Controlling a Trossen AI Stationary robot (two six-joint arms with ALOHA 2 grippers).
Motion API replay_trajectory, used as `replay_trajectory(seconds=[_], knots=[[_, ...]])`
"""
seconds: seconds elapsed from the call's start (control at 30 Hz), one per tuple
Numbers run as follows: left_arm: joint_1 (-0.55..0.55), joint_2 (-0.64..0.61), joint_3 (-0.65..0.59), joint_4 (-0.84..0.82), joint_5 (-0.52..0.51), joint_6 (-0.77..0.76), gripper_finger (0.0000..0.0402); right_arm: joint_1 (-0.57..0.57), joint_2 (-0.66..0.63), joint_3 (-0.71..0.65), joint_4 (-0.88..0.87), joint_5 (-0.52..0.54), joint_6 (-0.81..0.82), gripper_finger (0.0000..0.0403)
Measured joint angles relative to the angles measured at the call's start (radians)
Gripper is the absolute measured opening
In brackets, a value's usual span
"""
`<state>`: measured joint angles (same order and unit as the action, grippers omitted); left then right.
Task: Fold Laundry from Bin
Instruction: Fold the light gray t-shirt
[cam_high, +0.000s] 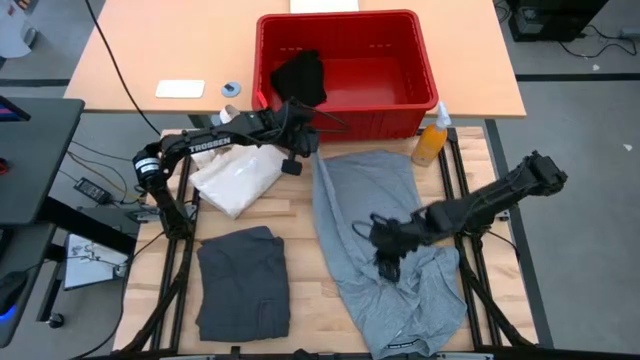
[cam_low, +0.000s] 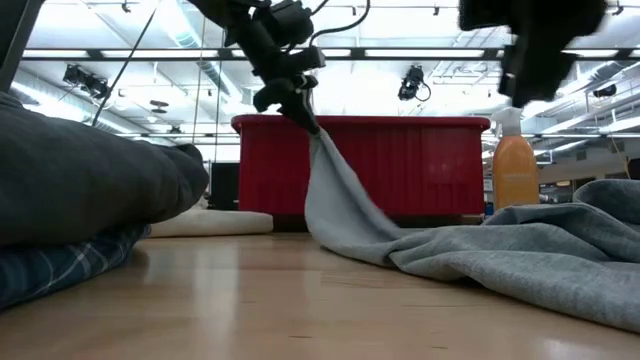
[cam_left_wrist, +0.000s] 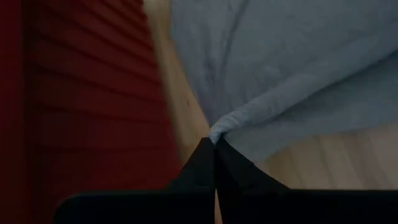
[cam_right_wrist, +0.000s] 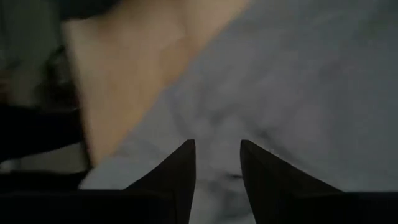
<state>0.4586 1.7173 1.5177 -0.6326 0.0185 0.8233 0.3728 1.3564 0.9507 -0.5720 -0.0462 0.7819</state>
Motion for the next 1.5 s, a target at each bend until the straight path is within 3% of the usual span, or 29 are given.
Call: replay_trajectory(seconds=[0.13,0.3,0.4,0.73,1.5], knots=[[-0.014,0.014,0.0,0.064,0.0,0.006,0.0,0.08,0.0,-0.096,0.148,0.059,0.117,0.0128],[-0.013,0.04,0.0,0.162,-0.001,-0.031,0.0,0.128,0.0,-0.157,0.153,0.237,0.254,0.0126],[-0.02,0.051,0.0,0.21,-0.001,-0.058,0.0,0.132,0.0,-0.19,0.151,0.292,0.324,0.0126],[-0.035,0.118,0.0,0.228,-0.001,0.0,0.0,0.184,0.0,-0.236,0.141,0.176,0.453,0.0126],[-0.01,0.278,0.0,0.391,-0.062,0.004,0.0,0.398,0.0,-0.236,0.065,0.078,0.613,0.0126]])
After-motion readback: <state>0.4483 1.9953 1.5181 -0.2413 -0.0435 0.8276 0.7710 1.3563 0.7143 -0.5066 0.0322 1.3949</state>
